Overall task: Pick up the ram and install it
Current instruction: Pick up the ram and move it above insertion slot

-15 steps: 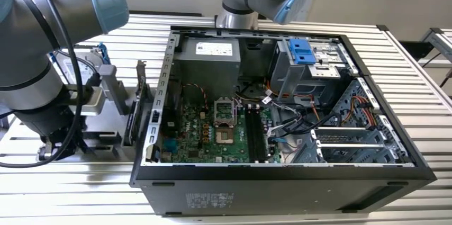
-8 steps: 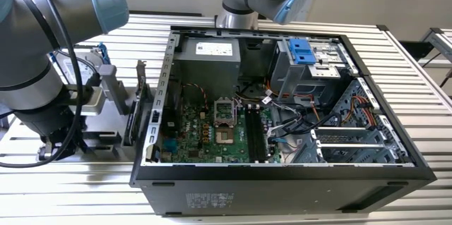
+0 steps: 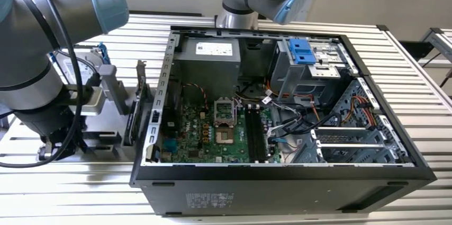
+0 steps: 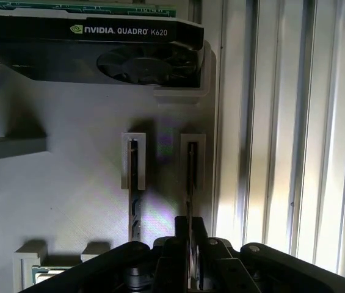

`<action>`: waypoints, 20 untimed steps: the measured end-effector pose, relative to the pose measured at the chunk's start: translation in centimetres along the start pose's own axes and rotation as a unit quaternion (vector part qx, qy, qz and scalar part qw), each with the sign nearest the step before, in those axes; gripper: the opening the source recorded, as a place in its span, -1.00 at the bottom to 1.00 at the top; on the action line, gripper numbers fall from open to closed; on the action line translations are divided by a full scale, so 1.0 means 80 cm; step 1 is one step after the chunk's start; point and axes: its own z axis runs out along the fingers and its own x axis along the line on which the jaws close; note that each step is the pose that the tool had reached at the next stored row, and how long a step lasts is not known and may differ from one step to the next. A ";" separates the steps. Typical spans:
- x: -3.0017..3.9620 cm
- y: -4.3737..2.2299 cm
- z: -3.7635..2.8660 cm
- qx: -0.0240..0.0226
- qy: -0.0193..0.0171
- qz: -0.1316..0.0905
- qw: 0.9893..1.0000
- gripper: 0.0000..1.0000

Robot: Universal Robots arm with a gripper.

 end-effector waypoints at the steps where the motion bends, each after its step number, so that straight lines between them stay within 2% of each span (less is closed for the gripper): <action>1: 0.0000 0.0000 0.0000 0.000 0.000 0.000 1.000 -1.00; 20: -0.0001 -0.0008 -0.0151 0.000 0.000 0.000 1.000 -1.00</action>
